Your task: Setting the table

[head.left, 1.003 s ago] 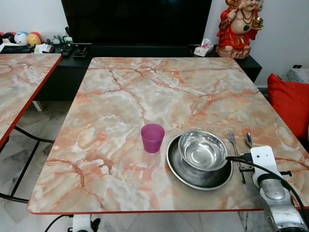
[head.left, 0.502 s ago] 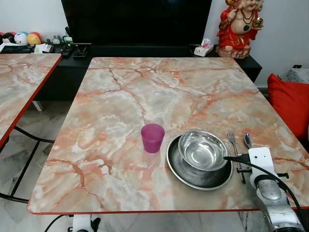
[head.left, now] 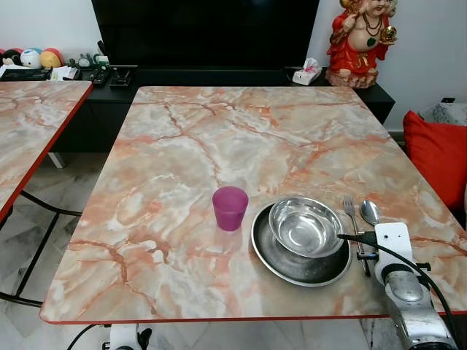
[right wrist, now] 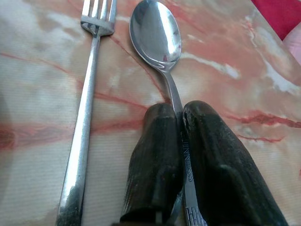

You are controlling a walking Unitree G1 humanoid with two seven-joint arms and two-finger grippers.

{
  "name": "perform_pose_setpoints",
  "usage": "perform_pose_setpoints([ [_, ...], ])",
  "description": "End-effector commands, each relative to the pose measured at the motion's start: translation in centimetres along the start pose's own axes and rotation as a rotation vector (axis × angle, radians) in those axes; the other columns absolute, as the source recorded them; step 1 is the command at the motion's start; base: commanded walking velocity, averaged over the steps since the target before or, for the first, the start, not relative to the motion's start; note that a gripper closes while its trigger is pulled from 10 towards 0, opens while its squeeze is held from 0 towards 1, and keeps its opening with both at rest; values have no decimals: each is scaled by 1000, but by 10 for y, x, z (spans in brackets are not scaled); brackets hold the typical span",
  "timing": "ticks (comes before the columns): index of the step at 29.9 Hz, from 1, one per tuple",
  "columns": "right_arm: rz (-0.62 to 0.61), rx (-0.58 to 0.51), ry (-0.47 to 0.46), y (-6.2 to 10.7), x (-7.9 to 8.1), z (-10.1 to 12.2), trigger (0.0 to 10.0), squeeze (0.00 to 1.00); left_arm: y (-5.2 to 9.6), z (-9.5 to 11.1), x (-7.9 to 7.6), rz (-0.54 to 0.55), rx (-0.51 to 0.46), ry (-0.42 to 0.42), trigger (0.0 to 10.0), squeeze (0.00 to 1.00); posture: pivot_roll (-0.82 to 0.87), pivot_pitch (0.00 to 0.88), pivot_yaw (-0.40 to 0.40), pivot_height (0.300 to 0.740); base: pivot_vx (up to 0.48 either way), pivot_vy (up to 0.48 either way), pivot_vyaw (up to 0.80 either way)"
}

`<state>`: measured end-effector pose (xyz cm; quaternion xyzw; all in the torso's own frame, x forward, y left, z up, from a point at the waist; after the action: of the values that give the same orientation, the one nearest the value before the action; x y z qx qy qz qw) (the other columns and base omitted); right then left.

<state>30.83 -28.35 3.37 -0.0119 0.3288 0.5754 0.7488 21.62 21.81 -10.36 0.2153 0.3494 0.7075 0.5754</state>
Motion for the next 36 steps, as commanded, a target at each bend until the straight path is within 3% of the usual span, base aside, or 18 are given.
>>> perform_pose_setpoints([
  [1, 1, -67, -49, 0, -1, 16, 10000, 0, 0, -1, 1, 7, 6, 4, 10000, 0, 25, 2, -19, 740, 0, 0, 0],
  [6, -11, -148, -97, 1, -6, 35, 10000, 0, 0, 0, 1, 6, 5, 3, 10000, 0, 25, 3, -19, 740, 0, 0, 0],
  [15, -43, -148, -104, 1, -17, 34, 10000, 0, 0, 0, -1, -1, 7, -2, 10000, 0, 23, 3, -19, 740, 0, 0, 0],
  [21, -181, -226, -140, 7, -45, 45, 10000, 0, -1, 0, -4, -5, 5, -4, 10000, 0, 22, 5, -17, 740, 0, 0, 0],
  [29, -197, -130, -25, 13, -84, 11, 10000, 0, -1, 0, -5, -7, 7, -1, 10000, 0, 11, 6, -18, 740, 0, 0, 0],
  [31, -221, -136, -33, 15, -93, 10, 10000, 0, -1, -1, -5, -7, 7, -5, 10000, 0, 10, 4, -17, 740, 0, 0, 0],
  [34, -213, -216, -65, 17, -89, 24, 10000, 0, -1, -1, -4, -7, 7, -7, 10000, 0, 7, 3, -17, 740, 0, 0, 0],
  [36, -218, -313, -142, 21, -78, 42, 10000, 0, -1, -1, -3, -4, 6, -6, 10000, 0, 8, 0, -14, 740, 0, 0, 0],
])
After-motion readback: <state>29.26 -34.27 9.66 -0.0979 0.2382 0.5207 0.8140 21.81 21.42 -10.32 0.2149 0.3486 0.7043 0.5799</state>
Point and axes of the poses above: a point about 5 cm out from each wrist's last joint towards the gripper, its own y axis pointing back from the gripper into the wrist, its own z axis along the axis of the wrist's last joint, x = y × z, the point moved 4 cm from there along -y, pointing out of the wrist towards the gripper, and after that the axes turned 10 degrees about y, right-handed, at the moved point
